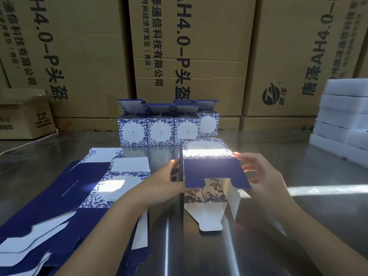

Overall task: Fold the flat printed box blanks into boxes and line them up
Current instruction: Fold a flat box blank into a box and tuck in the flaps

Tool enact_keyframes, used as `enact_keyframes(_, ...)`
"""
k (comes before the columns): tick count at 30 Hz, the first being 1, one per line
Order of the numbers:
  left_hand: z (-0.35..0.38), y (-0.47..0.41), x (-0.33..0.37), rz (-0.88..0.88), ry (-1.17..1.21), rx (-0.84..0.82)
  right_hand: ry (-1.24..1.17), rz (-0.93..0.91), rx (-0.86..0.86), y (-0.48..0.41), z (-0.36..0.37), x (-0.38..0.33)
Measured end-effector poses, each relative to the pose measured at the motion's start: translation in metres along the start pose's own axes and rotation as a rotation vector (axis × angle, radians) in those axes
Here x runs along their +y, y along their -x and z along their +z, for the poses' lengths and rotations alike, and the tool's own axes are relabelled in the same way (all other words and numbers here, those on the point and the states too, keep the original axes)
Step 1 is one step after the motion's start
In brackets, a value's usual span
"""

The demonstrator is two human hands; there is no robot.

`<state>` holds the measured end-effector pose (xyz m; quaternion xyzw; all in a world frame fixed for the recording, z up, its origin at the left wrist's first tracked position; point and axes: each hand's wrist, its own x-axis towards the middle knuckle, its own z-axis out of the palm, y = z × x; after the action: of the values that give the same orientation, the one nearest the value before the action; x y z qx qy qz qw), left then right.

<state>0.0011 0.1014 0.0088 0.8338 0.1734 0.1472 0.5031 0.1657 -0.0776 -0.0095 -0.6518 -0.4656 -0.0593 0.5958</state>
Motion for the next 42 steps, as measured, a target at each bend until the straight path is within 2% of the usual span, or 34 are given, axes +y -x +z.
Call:
enact_keyframes(2, 0.000, 0.000, 0.002, 0.076, 0.054, 0.080, 0.010, -0.021, -0.016, 0.000, 0.000, 0.001)
enact_keyframes(6, -0.006, 0.000, 0.002, 0.196, 0.012, 0.196, -0.061, -0.028, -0.033, -0.001, -0.002, 0.005)
enact_keyframes(12, -0.008, -0.001, -0.001, 0.319, 0.006, 0.217, -0.097, -0.007, -0.041, -0.003, -0.002, 0.010)
enact_keyframes(19, -0.008, 0.000, -0.003, 0.344, -0.018, 0.249, -0.039, -0.034, -0.036, -0.001, -0.004, 0.011)
enact_keyframes(29, -0.010, 0.002, -0.005, 0.364, -0.040, 0.233, 0.227, -0.252, -0.044, -0.001, -0.007, 0.007)
enact_keyframes(36, -0.004, 0.008, 0.001, 0.382, -0.206, 0.275, 0.231, -0.224, -0.048, 0.003, -0.003, 0.005)
enact_keyframes(42, 0.001, 0.014, 0.013, 0.488, -0.188, 0.339, 0.182, -0.307, -0.027, 0.007, -0.003, -0.011)
